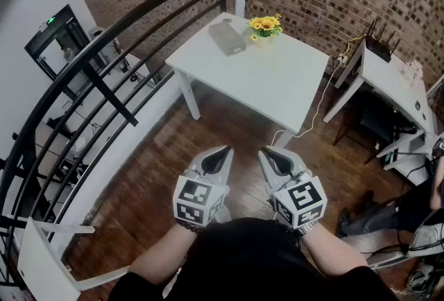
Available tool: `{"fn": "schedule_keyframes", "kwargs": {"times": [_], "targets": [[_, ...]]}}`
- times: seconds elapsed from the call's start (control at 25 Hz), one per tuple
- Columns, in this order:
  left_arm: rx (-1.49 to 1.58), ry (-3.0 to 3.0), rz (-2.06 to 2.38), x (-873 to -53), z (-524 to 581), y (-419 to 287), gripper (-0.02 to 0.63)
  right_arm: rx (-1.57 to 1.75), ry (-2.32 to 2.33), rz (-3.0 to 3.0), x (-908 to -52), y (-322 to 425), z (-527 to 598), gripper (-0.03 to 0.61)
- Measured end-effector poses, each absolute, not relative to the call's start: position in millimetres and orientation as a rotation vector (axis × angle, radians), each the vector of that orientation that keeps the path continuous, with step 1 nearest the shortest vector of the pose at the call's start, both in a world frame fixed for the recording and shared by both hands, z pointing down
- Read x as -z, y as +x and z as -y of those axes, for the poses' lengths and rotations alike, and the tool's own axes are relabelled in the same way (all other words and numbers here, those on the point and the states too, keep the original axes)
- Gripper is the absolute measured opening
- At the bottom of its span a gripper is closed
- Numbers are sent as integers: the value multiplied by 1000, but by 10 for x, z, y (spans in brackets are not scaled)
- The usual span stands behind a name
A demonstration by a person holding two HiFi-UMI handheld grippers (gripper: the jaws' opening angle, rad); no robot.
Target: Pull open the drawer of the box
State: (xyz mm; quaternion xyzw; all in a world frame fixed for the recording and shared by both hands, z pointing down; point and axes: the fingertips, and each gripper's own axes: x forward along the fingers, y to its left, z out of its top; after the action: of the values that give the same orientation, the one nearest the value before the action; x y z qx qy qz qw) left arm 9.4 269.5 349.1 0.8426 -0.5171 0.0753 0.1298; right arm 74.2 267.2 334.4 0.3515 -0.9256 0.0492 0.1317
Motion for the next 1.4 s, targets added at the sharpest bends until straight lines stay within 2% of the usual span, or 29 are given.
{"fn": "schedule_keyframes", "kwargs": {"times": [0.28,0.76,1.4], "targets": [[-221,2461,1500,-3450,-2305,-344,17,-216,1019,2667,-3428,340,-2205,5],[-279,2446,1516,-3581,-1721,-691,17,-277,1062,2652,-3519,172,-1214,5],[-391,2338,1508,-3929,-48,-855,17,-579,998,2605,-4179,-32,819,41]]}}
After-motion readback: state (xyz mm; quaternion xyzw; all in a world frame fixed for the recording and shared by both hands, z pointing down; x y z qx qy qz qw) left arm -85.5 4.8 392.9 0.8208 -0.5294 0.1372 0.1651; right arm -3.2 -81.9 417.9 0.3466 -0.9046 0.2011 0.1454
